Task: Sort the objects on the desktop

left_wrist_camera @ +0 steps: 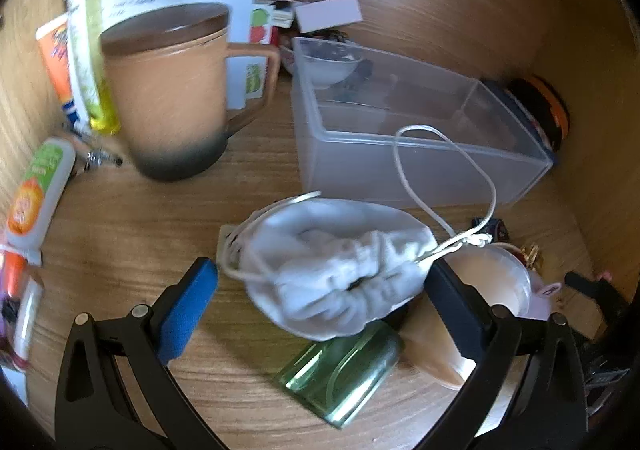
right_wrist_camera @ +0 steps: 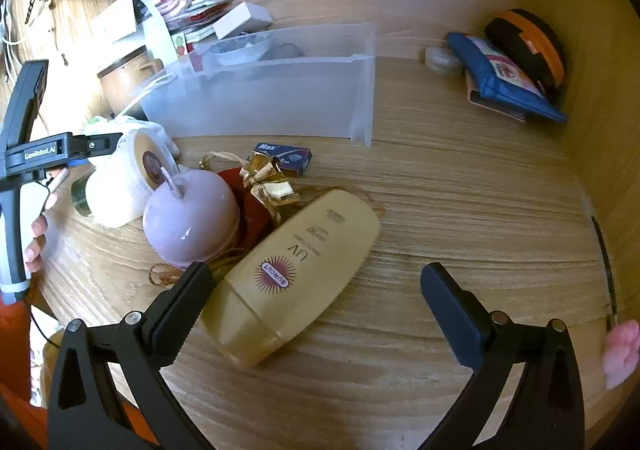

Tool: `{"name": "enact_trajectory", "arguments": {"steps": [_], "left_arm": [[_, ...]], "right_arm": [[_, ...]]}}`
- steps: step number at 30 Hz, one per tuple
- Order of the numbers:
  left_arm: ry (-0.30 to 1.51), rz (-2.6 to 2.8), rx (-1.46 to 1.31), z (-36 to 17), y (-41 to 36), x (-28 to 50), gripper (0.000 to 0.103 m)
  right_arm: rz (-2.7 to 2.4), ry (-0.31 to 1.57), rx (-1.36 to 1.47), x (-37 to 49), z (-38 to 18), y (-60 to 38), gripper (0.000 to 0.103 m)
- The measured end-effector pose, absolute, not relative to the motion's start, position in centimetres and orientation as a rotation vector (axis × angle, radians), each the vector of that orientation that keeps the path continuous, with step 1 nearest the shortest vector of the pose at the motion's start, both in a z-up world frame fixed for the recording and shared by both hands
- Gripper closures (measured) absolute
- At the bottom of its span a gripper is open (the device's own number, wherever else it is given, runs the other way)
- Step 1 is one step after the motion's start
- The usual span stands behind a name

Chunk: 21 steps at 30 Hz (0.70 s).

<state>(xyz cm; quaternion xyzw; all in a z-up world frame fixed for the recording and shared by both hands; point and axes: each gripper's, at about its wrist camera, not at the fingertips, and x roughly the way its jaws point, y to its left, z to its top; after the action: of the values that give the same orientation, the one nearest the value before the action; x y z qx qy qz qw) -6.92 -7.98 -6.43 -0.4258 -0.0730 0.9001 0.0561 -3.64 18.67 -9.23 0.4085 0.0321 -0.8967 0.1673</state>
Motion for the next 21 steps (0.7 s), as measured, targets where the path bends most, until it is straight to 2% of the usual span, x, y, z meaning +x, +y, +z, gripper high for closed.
{"name": "enact_trajectory", "arguments": {"steps": [3,5,8,10,13,14,16,21], "left_arm": [[-0.163,2.737,-1.294,-6.5,-7.2,-7.6,0.001],[-0.150,2.720,-1.303,-6.5,-7.2,-8.0,0.009],[-0.127,2.726,-1.303,-6.7,-7.2,-8.6,0.015],[-0.097,2.733,-1.299,-6.8,-7.1,-8.7,0.019],[-0.099,2.731,-1.277,-6.8,-7.1,-8.5,0.024],[-0.100,2.732,-1.268,-6.9,-7.1,-8.4,0.026],[-0.104,2.739,-1.261,-6.9,-7.2,-8.2,0.029],[-0.119,2.767,-1.242,-6.7,-7.5,-7.6,0.034]], "right_arm": [[-2.529,0.108,1.163,-4.0,-9.3,18.4,0.008],[-2.519,0.113,1.159,-4.2,-9.3,18.4,0.010],[-2.500,0.094,1.160,-4.5,-9.3,18.6,0.016],[-2.475,0.062,1.163,-4.8,-9.3,19.1,0.026],[-2.450,0.035,1.170,-5.0,-9.4,19.5,0.033],[-2.449,0.036,1.171,-5.0,-9.3,19.7,0.036],[-2.448,0.058,1.182,-5.0,-9.4,19.8,0.049],[-2.456,0.090,1.192,-5.0,-9.3,20.1,0.064]]}}
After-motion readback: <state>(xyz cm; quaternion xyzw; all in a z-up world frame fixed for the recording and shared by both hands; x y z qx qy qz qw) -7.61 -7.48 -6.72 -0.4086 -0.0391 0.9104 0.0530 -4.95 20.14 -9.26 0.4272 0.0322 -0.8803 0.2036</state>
